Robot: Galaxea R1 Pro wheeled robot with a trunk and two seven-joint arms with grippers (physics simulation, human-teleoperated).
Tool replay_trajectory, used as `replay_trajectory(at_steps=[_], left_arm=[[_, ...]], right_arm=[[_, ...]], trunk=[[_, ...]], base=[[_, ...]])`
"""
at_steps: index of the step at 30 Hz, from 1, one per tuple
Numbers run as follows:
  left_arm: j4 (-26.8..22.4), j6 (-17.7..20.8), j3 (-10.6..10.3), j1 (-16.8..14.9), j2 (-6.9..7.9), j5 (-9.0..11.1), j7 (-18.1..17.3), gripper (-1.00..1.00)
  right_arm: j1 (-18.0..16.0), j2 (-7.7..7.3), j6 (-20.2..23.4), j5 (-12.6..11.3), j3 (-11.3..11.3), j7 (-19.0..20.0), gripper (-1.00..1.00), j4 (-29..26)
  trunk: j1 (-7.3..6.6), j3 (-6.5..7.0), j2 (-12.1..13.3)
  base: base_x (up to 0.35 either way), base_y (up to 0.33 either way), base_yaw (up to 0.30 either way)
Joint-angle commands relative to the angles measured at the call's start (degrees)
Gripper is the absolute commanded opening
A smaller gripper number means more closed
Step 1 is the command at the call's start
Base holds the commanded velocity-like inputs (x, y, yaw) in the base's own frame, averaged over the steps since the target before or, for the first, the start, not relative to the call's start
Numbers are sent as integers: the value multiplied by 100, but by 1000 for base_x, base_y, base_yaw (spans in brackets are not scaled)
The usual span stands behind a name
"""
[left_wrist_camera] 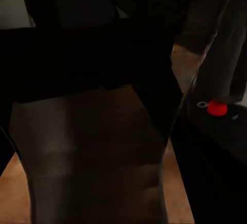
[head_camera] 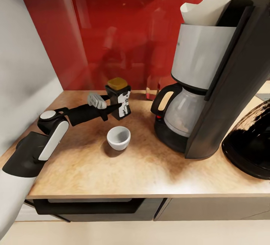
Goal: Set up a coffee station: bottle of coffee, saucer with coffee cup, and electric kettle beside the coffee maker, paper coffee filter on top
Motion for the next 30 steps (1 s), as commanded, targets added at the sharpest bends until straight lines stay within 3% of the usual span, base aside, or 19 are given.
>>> replay_trajectory(at_steps=[1, 6, 13, 26, 28, 30], left_arm=[[3, 55, 9, 0, -6, -200, -2, -100], [26, 49, 36, 1, -10, -450, -11, -100], [44, 48, 70, -1, -3, -502, -19, -100], [52, 46, 232, 4, -9, -476, -246, -100], [55, 46, 263, 1, -8, -425, -264, -100], [64, 42, 286, 1, -8, -195, -282, -100]], right_arm=[[-1, 5, -20, 51, -48, 27, 100, -8], [-1, 5, -20, 47, -48, 25, 100, -8], [-1, 5, -20, 46, -48, 28, 100, -8], [-1, 5, -20, 46, -48, 29, 100, -8], [-1, 5, -20, 46, -48, 29, 100, -8], [-1, 5, -20, 46, -48, 31, 100, -8]], trunk=[[3, -6, 0], [3, -6, 0], [3, -6, 0], [3, -6, 0], [3, -6, 0], [3, -6, 0]], base=[[0, 0, -6], [0, 0, -3], [0, 0, 0], [0, 0, 0], [0, 0, 0], [0, 0, 0]])
